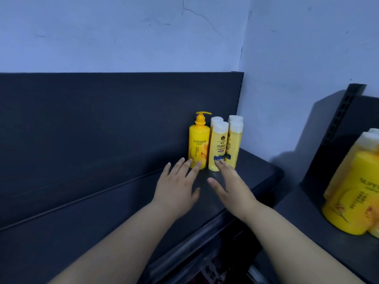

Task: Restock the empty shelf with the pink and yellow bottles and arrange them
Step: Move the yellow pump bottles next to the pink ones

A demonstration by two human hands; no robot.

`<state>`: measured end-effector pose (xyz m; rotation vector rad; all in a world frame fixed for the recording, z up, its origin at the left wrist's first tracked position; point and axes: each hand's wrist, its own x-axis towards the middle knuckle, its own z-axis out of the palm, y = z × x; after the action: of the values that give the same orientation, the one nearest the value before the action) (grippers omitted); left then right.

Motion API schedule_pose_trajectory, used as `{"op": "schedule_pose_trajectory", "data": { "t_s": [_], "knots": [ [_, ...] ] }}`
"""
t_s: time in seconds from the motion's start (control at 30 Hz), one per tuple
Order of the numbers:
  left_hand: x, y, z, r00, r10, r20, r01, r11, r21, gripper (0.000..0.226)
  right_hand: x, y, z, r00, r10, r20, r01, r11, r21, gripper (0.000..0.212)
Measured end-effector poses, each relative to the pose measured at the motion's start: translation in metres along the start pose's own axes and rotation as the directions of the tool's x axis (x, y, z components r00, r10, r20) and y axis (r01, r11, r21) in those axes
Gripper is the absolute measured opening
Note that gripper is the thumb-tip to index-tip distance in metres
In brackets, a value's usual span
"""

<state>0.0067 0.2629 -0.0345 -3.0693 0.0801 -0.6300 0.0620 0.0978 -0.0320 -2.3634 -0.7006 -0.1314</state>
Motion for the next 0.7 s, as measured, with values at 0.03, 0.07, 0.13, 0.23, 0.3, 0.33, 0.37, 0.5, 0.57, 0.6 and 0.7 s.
{"op": "schedule_pose_trajectory", "data": {
  "t_s": [0.03, 0.07, 0.13, 0.23, 0.3, 0.33, 0.37, 0.5, 0.57, 0.6, 0.7],
  "knots": [
    [0.007, -0.007, 0.001, 1.000, -0.003, -0.009, 0.003, 1.000, 0.001, 0.068, 0.011, -0.001, 0.000, 1.000, -0.001, -0.013, 0.001, 1.000, -0.003, 0.068],
    [0.015, -0.015, 0.002, 1.000, -0.009, -0.018, 0.009, 1.000, 0.001, 0.068, 0.023, -0.002, 0.000, 1.000, -0.002, -0.022, 0.002, 1.000, -0.008, 0.068],
    [0.028, -0.029, 0.004, 0.999, -0.023, -0.032, 0.023, 1.000, -0.006, 0.069, 0.041, -0.005, 0.000, 1.000, -0.003, -0.024, 0.003, 1.000, -0.026, 0.069],
    [0.048, -0.049, 0.010, 0.998, -0.032, -0.047, 0.031, 0.999, -0.016, 0.070, 0.065, -0.008, 0.000, 0.999, -0.021, -0.033, 0.019, 0.998, -0.052, 0.070],
    [0.059, -0.057, 0.016, 0.999, -0.036, -0.039, 0.035, 0.999, -0.019, 0.071, 0.076, -0.008, 0.002, 0.999, -0.031, -0.044, 0.028, 0.998, -0.060, 0.071],
    [0.065, -0.059, 0.020, 0.999, -0.034, -0.032, 0.033, 0.999, -0.021, 0.072, 0.080, -0.007, 0.003, 0.998, -0.037, -0.050, 0.033, 0.997, -0.066, 0.071],
    [0.068, -0.059, 0.022, 0.999, -0.031, -0.022, 0.031, 0.999, -0.023, 0.072, 0.081, -0.006, 0.003, 0.998, -0.040, -0.051, 0.036, 0.997, -0.072, 0.072],
    [0.087, -0.060, 0.035, 1.000, -0.021, 0.013, 0.022, 0.999, -0.047, 0.073, 0.099, 0.002, 0.004, 0.999, -0.034, -0.036, 0.030, 0.994, -0.101, 0.073],
    [0.100, -0.060, 0.041, 0.999, -0.014, 0.040, 0.016, 0.998, -0.057, 0.074, 0.114, 0.007, 0.001, 0.999, -0.031, -0.028, 0.028, 0.994, -0.104, 0.073],
    [0.105, -0.060, 0.043, 0.999, -0.012, 0.049, 0.015, 0.998, -0.059, 0.074, 0.120, 0.009, -0.001, 0.999, -0.033, -0.026, 0.030, 0.994, -0.101, 0.073],
    [0.130, -0.060, 0.049, 0.999, -0.025, 0.044, 0.028, 0.998, -0.058, 0.076, 0.146, 0.017, -0.006, 0.998, -0.043, -0.041, 0.038, 0.994, -0.104, 0.073]
  ]
}}
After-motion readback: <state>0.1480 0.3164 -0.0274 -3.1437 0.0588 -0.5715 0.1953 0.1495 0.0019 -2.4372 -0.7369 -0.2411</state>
